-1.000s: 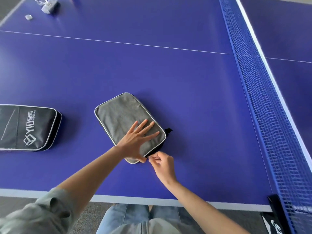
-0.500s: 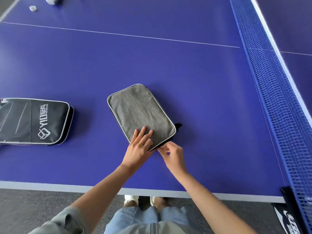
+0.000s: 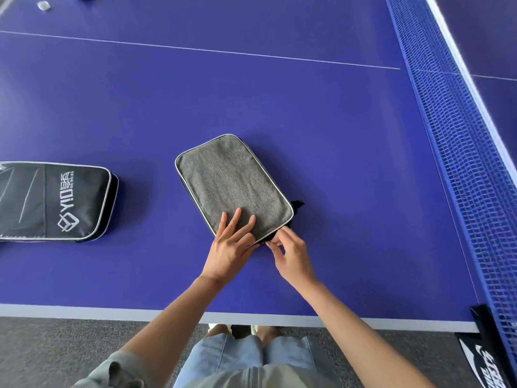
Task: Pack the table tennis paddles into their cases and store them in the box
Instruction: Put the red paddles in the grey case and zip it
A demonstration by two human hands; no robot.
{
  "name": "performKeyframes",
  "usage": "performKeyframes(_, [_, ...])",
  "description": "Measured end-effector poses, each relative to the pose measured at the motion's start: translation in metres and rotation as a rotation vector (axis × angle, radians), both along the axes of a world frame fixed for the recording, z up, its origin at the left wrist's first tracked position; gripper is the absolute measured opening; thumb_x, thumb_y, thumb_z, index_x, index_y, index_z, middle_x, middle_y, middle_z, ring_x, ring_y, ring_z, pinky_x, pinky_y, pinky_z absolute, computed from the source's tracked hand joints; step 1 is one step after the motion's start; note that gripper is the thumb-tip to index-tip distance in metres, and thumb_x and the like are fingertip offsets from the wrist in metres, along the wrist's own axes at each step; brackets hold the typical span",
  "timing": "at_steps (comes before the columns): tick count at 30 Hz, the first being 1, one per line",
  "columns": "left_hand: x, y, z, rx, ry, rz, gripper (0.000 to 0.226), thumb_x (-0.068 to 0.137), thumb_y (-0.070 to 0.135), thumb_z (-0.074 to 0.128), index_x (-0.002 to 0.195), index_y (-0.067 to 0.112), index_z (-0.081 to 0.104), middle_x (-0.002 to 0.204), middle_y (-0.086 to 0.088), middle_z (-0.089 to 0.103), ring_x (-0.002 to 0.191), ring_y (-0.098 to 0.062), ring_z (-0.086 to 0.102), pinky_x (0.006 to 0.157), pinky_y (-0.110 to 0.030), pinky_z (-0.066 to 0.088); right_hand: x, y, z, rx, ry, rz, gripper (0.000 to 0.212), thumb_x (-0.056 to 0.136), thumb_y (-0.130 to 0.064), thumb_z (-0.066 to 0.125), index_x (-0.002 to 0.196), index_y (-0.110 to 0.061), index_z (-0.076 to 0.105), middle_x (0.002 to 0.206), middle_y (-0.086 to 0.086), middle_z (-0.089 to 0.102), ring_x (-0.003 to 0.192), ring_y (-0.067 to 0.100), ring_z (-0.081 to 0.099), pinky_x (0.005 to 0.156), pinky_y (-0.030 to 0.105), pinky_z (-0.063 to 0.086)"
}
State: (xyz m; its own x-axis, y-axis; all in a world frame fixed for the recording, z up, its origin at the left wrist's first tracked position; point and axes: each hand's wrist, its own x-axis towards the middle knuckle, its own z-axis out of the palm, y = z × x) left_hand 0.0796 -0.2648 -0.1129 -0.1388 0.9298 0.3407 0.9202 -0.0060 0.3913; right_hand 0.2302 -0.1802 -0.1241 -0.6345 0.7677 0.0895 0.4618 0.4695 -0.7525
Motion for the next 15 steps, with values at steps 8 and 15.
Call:
performKeyframes(8, [0.002, 0.000, -0.003, 0.037, -0.034, 0.035, 0.019, 0.076, 0.009, 0.076, 0.066, 0.004, 0.061, 0.118, -0.006, 0.067, 0.121, -0.045, 0.050, 0.099, -0.065, 0.037, -0.001, 0.004, 0.002, -0.036, 0.039, -0.041, 0.025, 0.086, -0.007, 0.064, 0.066, -0.004, 0.049, 0.070, -0.002, 0.046, 0.058, 0.014, 0.045, 0.056, 0.041, 0.048])
performKeyframes(15, [-0.003, 0.000, -0.009, 0.058, -0.038, 0.018, 0.019, 0.081, 0.019, 0.072, 0.070, 0.007, 0.063, 0.121, -0.003, 0.065, 0.125, -0.039, 0.049, 0.102, -0.061, 0.038, -0.001, -0.005, 0.008, -0.070, -0.006, -0.092, 0.024, 0.086, -0.006, 0.064, 0.066, -0.001, 0.050, 0.070, 0.004, 0.050, 0.060, 0.018, 0.048, 0.056, 0.034, 0.044])
